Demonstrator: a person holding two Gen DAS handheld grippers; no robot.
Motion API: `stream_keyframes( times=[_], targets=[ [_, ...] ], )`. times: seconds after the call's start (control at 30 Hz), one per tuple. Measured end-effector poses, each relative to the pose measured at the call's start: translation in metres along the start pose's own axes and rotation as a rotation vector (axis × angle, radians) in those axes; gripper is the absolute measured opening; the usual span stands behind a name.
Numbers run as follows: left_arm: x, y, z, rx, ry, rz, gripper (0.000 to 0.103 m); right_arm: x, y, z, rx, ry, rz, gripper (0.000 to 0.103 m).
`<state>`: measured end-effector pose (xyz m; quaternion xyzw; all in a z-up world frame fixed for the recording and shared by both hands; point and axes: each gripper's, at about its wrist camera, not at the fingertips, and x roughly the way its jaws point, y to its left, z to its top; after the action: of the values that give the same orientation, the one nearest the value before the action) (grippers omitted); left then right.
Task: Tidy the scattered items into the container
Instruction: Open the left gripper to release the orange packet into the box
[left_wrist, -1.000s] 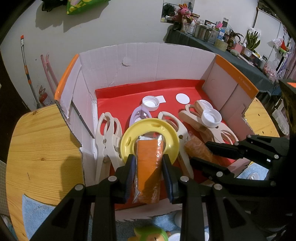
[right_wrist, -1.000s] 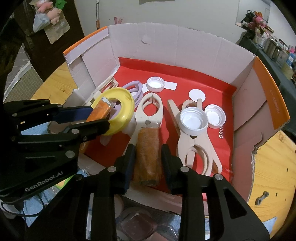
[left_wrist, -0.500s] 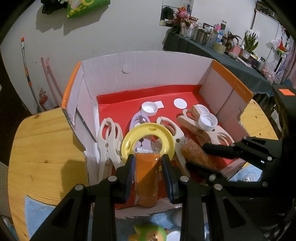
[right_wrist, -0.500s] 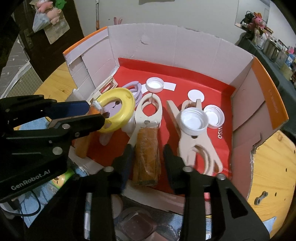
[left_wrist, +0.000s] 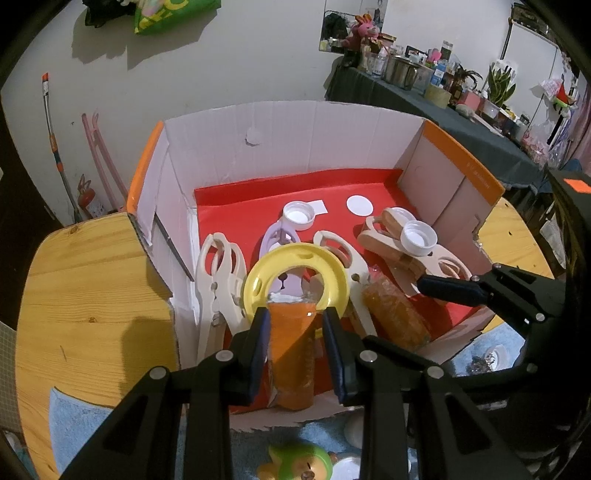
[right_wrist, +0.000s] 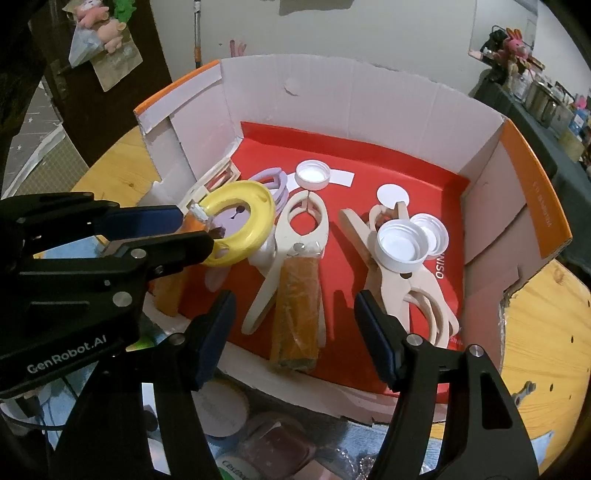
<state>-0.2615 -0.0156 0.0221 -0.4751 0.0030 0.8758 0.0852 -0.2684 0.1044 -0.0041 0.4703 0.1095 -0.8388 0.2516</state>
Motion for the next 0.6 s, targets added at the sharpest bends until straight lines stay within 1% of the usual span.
stream_keyframes(
  times=[0.23,0.3,0.37,0.53,0.6],
  targets=[
    [-0.014,-0.003,0.000,0.002,-0.021,-0.010,0.033,-0.015,0.006,-0.001,-0.014,-0.029,0.008,0.065],
    [-0.024,-0.005,-0.001,0.003,-0.036,-0.013,0.037,-0.024,0.008,-0.002,-0.021,-0.043,0.013,0.067],
    [-0.033,-0.006,-0.001,0.010,-0.052,-0.018,0.041,-0.032,0.010,-0.004,-0.021,-0.056,0.014,0.071],
    [-0.061,-0.012,-0.007,0.034,-0.094,-0.026,0.048,-0.056,0.017,-0.015,-0.035,-0.091,0.012,0.071],
    [-0.072,-0.014,-0.012,0.044,-0.107,-0.028,0.053,-0.067,0.019,-0.021,-0.040,-0.106,0.013,0.071]
  ],
)
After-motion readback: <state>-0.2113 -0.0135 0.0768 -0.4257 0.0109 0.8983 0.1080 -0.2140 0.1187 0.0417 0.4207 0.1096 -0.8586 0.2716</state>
